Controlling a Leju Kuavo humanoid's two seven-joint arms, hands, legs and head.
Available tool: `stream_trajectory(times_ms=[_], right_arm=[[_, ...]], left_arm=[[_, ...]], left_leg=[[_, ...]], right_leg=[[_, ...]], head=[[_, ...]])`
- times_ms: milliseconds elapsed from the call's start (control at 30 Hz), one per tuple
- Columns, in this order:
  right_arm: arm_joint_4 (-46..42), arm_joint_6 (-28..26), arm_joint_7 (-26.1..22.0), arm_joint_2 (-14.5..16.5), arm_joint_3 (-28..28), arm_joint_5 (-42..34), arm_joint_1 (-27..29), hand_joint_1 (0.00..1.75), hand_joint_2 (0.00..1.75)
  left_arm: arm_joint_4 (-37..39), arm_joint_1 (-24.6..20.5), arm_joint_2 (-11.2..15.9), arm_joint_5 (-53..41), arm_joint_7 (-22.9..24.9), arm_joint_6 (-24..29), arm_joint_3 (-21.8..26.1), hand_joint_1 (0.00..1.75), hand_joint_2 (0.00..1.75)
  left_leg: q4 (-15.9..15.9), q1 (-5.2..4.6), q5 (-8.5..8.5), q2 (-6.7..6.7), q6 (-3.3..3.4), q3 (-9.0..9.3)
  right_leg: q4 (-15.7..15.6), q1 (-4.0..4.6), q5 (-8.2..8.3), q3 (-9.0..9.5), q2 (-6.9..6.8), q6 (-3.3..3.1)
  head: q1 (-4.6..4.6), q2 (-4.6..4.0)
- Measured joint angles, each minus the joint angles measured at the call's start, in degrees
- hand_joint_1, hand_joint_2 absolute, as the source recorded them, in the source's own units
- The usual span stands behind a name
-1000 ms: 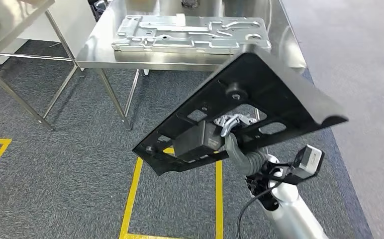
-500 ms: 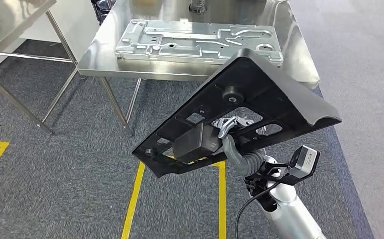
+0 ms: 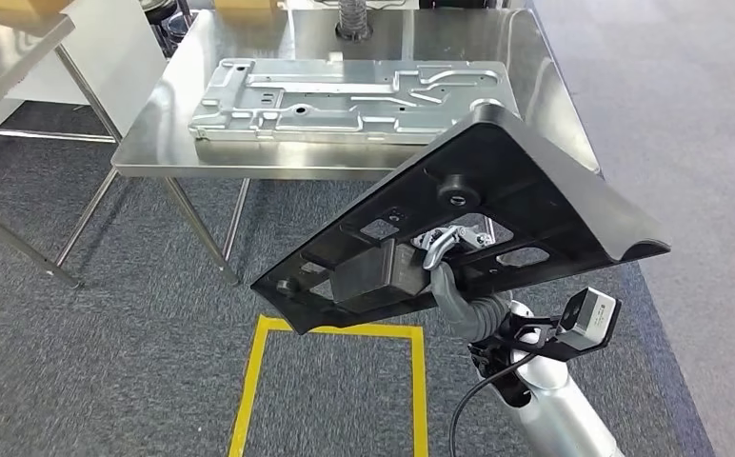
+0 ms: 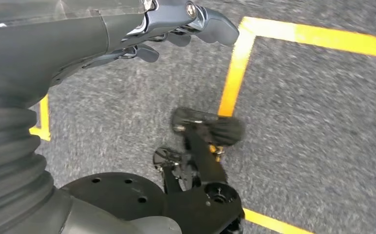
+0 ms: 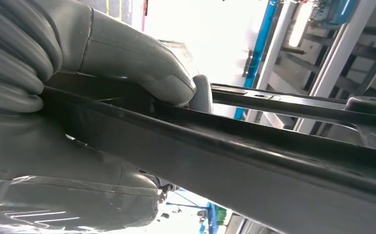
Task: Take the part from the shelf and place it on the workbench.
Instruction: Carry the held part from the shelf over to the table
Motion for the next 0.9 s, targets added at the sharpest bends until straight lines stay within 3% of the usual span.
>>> stream_trajectory(times_ms=[33,67,133,200,300,333,367,400,467,500,567,600,667,733,833,900], right_arm=[[-0.1,0.1,-0.2,0.0,0.0,-0.1,0.1,1.75,1.75],[-0.2,0.2,-0.3,0.0,-0.1,-0.3,0.2,1.75,1.75],[-0.6,0.5,-0.6,0.0,-0.4,-0.7,0.4,1.75,1.75],[-1.0,0.9,-0.9,0.0,-0.9,-1.1,0.4,1.75,1.75],[-1.2,1.3,-1.1,0.0,-1.3,-1.5,0.6,1.75,1.75],[-1.3,1.3,-1.2,0.0,-1.4,-1.5,0.7,1.75,1.75],[-1.3,1.3,-1.2,0.0,-1.4,-1.5,0.8,1.75,1.75],[-1.3,1.2,-1.1,0.0,-1.4,-1.4,0.9,1.75,1.75],[-1.6,1.0,-0.4,0.0,-1.6,-1.2,0.9,1.75,1.75],[-1.7,0.8,0.1,0.0,-1.8,-1.1,0.9,1.75,1.75],[-2.1,0.4,0.8,0.0,-2.0,-0.8,0.9,1.75,1.75],[-2.2,0.2,1.0,0.0,-2.1,-0.7,0.9,1.75,1.75],[-2.4,0.0,1.3,0.1,-2.3,-0.4,1.0,1.75,1.75],[-2.4,-0.1,1.5,0.2,-2.3,-0.3,1.0,1.75,1.75],[-2.3,-0.3,1.7,0.3,-2.3,-0.2,1.1,1.75,1.75],[-2.1,-0.4,1.7,0.3,-2.3,-0.2,1.3,1.75,1.75]], left_arm=[[0.0,0.0,0.0,0.0,0.0,0.0,-0.1,0.00,1.75],[0.0,0.1,0.1,0.0,0.0,0.0,-0.1,0.00,1.75],[0.0,0.1,0.1,0.0,0.0,0.0,-0.2,0.00,1.75],[0.0,-0.1,0.1,0.0,-0.1,0.0,-0.2,0.00,1.75],[0.0,-0.3,0.1,0.0,-0.1,0.0,-0.3,0.00,1.75],[0.0,-0.2,0.1,0.0,-0.1,0.0,-0.3,0.00,1.75],[0.0,-0.2,0.1,0.0,-0.1,-0.1,-0.3,0.00,1.75],[0.0,-0.2,0.1,0.0,-0.2,-0.1,-0.3,0.00,1.75],[0.0,-0.1,0.1,0.0,-0.4,-0.2,-0.3,0.00,1.75],[0.0,-0.2,0.1,0.0,-0.4,-0.3,-0.3,0.00,1.75],[0.0,-0.3,0.1,0.0,-0.5,-0.3,-0.5,0.00,1.75],[0.0,-0.4,0.1,0.0,-0.5,-0.3,-0.5,0.00,1.75],[0.0,-0.4,0.2,0.0,-0.4,-0.3,-0.5,0.00,1.75],[0.0,-0.5,0.3,0.0,-0.4,-0.3,-0.6,0.00,1.75],[0.0,-0.5,0.4,0.0,-0.4,-0.4,-0.6,0.00,1.75],[0.0,-0.2,0.5,0.0,-0.4,-0.4,-0.6,0.00,1.75]], left_leg=[[-1.9,-0.19,1.62,-0.10,0.39,0.35],[-2.6,-0.33,2.03,-0.17,0.74,0.48],[-3.1,-0.28,1.94,-0.05,1.45,1.36],[-3.7,-0.11,1.74,0.12,2.16,2.52],[-3.9,-0.23,0.83,0.41,2.79,3.67],[-3.9,-0.31,0.43,0.51,2.83,4.07],[-3.9,-0.40,-0.02,0.61,2.85,4.59],[-3.9,-0.50,-0.49,0.68,2.84,5.24],[-3.9,-0.68,-1.50,0.79,2.71,6.60],[-3.9,-0.74,-1.94,0.80,2.52,7.10],[-3.9,-0.77,-2.45,0.91,1.92,7.67],[-3.8,-0.78,-2.41,0.96,1.52,7.92],[-2.6,-0.81,-2.48,0.97,0.81,8.23],[1.2,-0.61,-3.68,0.78,0.19,6.56],[10.6,0.00,-7.71,0.68,-0.64,0.03],[12.3,0.34,-8.62,0.68,-1.08,-2.49]], right_leg=[[-0.2,0.04,-0.45,0.35,0.17,0.34],[-0.1,0.13,-0.60,0.56,0.34,0.74],[0.1,0.17,-0.71,0.99,0.40,1.51],[2.8,0.12,-1.55,0.08,0.08,2.02],[13.0,-0.01,-5.36,-6.47,-0.24,2.54],[15.3,-0.05,-6.12,-8.56,-0.26,2.64],[15.8,-0.05,-5.75,-9.78,-0.30,2.62],[14.2,0.01,-4.03,-9.97,-0.37,2.41],[6.9,0.35,1.66,-8.14,-0.77,1.58],[3.8,0.62,3.00,-7.25,-1.04,1.14],[0.9,1.06,3.29,-6.41,-1.35,0.45],[0.6,1.06,2.95,-6.25,-1.27,0.16],[-0.2,0.71,3.94,-5.05,-1.03,-0.40],[-0.6,0.38,3.90,-3.73,-0.96,-0.70],[-0.6,0.30,2.97,-2.78,-0.73,-0.79],[-0.6,0.18,2.22,-2.03,-0.45,-0.60]], head=[[-0.01,0.00],[-0.03,0.00],[-0.01,0.00],[0.21,0.00],[0.36,0.00],[0.36,0.00],[0.37,0.00],[0.37,0.00],[0.36,0.00],[0.29,0.00],[0.19,0.00],[0.12,0.00],[0.08,0.00],[-0.18,0.00],[-0.39,0.00],[-0.42,0.00]])
